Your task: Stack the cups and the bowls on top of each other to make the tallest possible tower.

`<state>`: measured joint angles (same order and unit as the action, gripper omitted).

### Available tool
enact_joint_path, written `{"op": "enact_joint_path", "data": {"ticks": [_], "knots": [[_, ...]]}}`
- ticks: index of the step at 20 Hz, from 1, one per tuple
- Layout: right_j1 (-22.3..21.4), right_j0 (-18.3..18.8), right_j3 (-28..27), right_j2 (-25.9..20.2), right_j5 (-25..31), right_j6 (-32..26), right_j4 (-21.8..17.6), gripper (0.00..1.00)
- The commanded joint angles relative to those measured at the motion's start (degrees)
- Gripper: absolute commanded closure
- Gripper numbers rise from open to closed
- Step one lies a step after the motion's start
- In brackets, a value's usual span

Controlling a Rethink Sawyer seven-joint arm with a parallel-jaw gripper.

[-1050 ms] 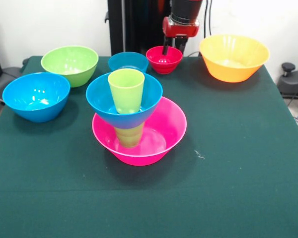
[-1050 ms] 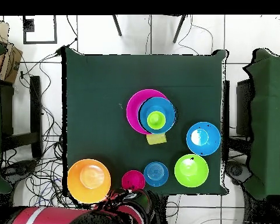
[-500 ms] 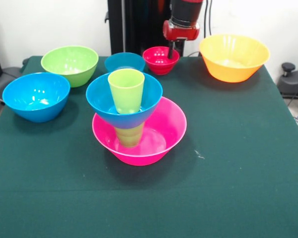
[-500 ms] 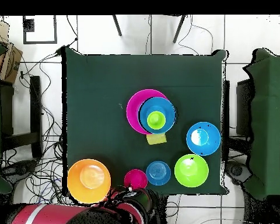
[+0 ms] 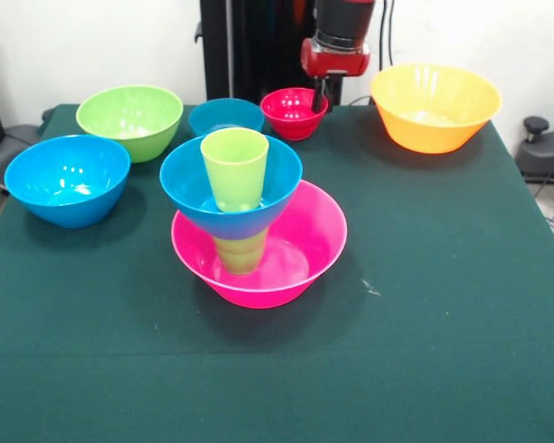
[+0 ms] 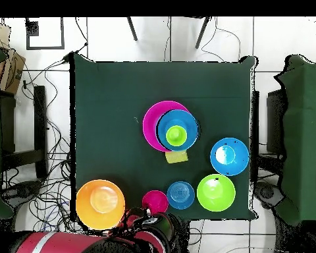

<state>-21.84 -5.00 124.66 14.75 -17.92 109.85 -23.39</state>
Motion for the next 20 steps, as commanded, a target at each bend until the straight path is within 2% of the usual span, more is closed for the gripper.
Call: {"op": "enact_joint_path", "data": {"ticks": [1,2,3,6,9,14,20], "knots": [[2.4,1.9,-7.5,-5.6,-3.8,9.0,3.0,1.00],[1.1,2.6,-7.1,-6.4,-3.3,8.8,2.3,1.00],[-1.2,4.1,-5.8,-8.4,0.7,8.6,1.8,1.00],[-9.4,6.6,-0.8,-11.8,6.9,8.7,1.7,1.00],[-16.2,5.8,2.6,-11.4,11.6,8.5,3.6,1.00],[-21.4,6.2,5.3,-12.2,14.7,9.0,5.0,1.00],[-24.2,2.8,4.3,-9.4,18.1,7.8,6.9,1.00]]}}
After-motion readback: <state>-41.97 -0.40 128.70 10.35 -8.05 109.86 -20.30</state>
